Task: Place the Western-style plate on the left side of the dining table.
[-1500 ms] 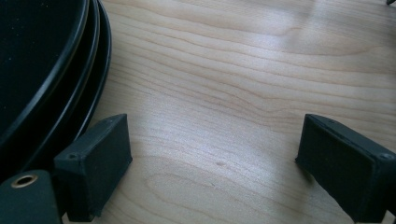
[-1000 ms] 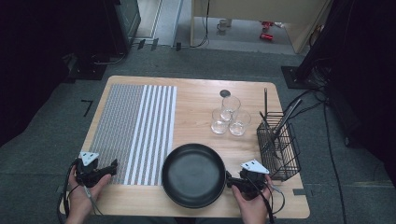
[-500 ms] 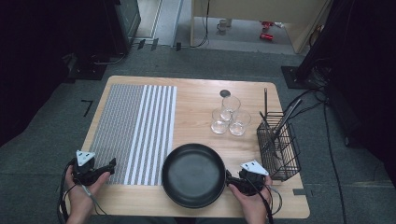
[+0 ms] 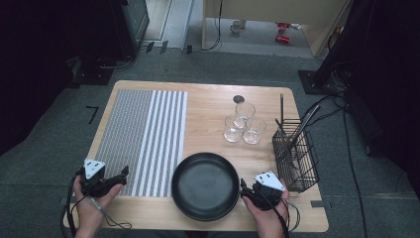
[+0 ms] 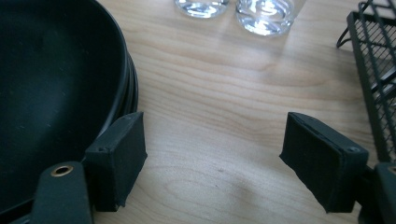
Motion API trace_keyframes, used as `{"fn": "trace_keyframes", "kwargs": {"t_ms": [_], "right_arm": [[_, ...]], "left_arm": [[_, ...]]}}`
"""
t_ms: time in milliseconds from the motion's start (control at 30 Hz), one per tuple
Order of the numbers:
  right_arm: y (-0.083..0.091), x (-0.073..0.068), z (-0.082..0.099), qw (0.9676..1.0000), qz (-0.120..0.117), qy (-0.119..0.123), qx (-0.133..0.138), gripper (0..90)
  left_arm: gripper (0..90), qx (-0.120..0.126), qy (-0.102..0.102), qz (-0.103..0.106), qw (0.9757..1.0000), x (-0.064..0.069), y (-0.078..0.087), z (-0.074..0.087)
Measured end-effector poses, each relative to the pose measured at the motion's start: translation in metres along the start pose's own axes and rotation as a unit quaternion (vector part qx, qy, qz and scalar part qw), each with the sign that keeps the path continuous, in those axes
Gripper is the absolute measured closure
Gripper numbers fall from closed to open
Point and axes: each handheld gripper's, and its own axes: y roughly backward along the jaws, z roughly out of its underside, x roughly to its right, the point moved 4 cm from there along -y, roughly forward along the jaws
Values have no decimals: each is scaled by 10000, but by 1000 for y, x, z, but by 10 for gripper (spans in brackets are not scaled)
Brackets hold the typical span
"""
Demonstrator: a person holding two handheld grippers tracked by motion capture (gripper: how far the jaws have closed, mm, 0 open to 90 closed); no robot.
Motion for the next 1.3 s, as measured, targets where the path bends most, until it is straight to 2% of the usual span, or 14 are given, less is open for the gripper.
{"fn": "trace_keyframes", "kwargs": {"t_ms": [367,500,600,700,800,933,1033,1200,1300], "right_arm": [[10,-2,-18,9998,-69,86,141,251],[12,-3,-24,9994,-222,54,253,314],[15,-5,-29,9981,-350,47,502,412],[17,-9,-32,9963,-486,40,707,447],[17,-11,-34,9959,-483,73,764,487],[16,-15,-36,9951,-666,42,731,537],[15,-18,-38,9948,-776,-17,656,545],[13,-21,-43,9934,-945,-70,644,575],[12,-21,-44,9933,-989,-176,564,597]], "left_arm": [[162,77,-112,131,9998,16,6,-10],[162,118,-178,188,9996,23,9,-15],[162,147,-205,254,9994,29,10,-18],[162,180,-207,344,9990,37,10,-20],[162,192,-221,438,9986,44,10,-22],[162,187,-299,495,9982,53,8,-23],[162,201,-343,626,9972,61,7,-24],[167,242,-351,1037,9937,74,6,-27],[172,240,-269,1157,9926,79,6,-30]]}}
